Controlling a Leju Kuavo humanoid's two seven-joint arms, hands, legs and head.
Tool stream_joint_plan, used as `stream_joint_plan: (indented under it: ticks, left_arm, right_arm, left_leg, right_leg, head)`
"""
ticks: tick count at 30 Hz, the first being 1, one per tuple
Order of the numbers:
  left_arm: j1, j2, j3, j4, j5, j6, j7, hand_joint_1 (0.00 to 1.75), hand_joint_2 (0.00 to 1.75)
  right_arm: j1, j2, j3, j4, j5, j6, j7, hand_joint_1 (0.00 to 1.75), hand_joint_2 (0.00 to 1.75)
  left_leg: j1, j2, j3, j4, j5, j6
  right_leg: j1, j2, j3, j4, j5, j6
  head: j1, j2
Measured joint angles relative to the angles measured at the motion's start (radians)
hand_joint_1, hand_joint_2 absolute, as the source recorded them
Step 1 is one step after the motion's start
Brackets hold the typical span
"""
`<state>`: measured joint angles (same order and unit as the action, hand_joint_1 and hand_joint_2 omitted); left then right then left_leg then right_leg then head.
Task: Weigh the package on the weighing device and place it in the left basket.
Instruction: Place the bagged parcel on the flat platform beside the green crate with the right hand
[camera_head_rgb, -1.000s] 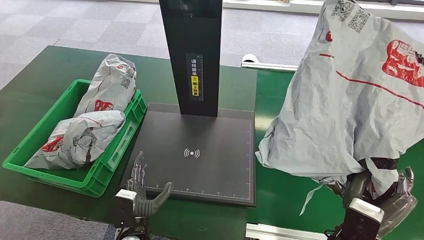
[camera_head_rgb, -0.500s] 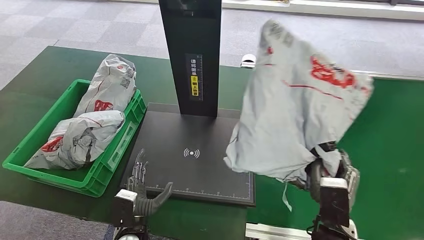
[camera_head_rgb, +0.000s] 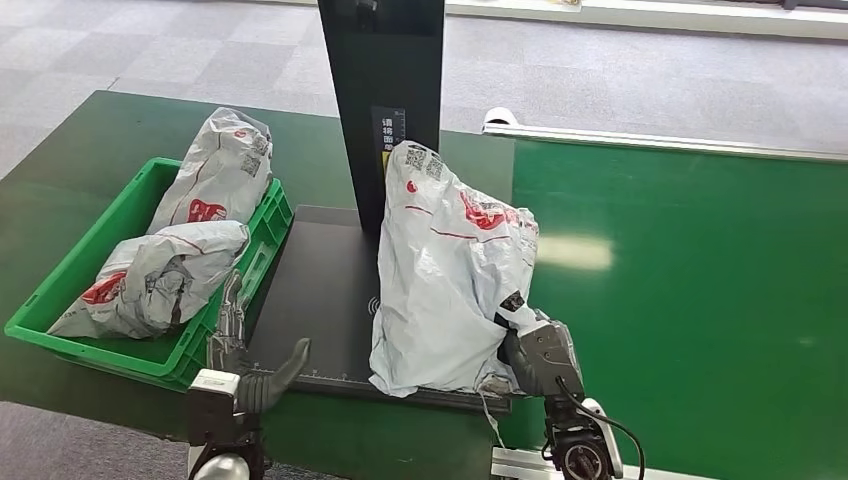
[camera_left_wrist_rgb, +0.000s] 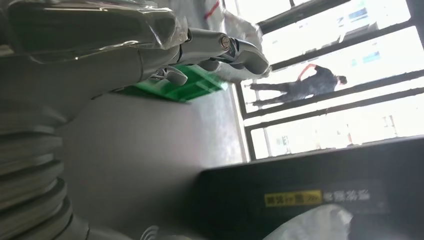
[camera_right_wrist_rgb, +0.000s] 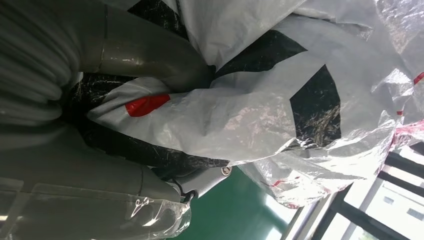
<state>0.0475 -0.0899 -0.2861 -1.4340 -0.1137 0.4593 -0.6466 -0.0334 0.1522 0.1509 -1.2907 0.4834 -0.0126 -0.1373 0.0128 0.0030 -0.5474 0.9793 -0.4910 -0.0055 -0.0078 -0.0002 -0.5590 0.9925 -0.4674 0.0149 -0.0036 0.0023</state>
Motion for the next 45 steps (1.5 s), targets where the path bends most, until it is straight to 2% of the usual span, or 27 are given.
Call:
stream_joint_plan:
  ticks: [17, 35, 39, 45]
  left_arm:
    - [0.034, -0.012, 0.135, -0.201, -0.074, 0.014, -0.019, 0.00, 1.75]
    - [0.027, -0.064, 0.166, -0.268, -0.105, -0.054, 0.005, 0.00, 1.75]
    - [0.026, -0.069, 0.168, -0.268, -0.107, -0.059, 0.007, 0.00, 1.75]
    - [0.025, -0.075, 0.170, -0.268, -0.113, -0.063, 0.015, 0.00, 1.75]
  right_arm:
    - [-0.054, -0.004, 0.051, 0.077, 0.007, 0.043, 0.003, 1.75, 1.75]
    - [-0.085, 0.004, 0.113, 0.092, 0.050, 0.095, -0.007, 1.75, 1.75]
    - [-0.085, 0.007, 0.117, 0.092, 0.051, 0.095, -0.008, 0.00, 1.75]
    - [-0.086, 0.007, 0.124, 0.091, 0.066, 0.093, -0.020, 0.00, 1.75]
  left_leg:
    - [0.000, 0.000, 0.000, 0.000, 0.000, 0.000]
    - [0.000, 0.001, 0.000, 0.000, 0.000, 0.000]
    - [0.000, 0.001, 0.000, 0.000, 0.000, 0.000]
    - [0.000, 0.001, 0.000, 0.000, 0.000, 0.000]
  right_leg:
    - [0.000, 0.000, 0.000, 0.000, 0.000, 0.000]
    - [0.000, 0.000, 0.000, 0.000, 0.000, 0.000]
    - [0.000, 0.000, 0.000, 0.000, 0.000, 0.000]
    - [0.000, 0.000, 0.000, 0.000, 0.000, 0.000]
  head:
    - [0.000, 0.000]
    - [0.000, 0.000]
    - [0.000, 0.000]
    - [0.000, 0.000]
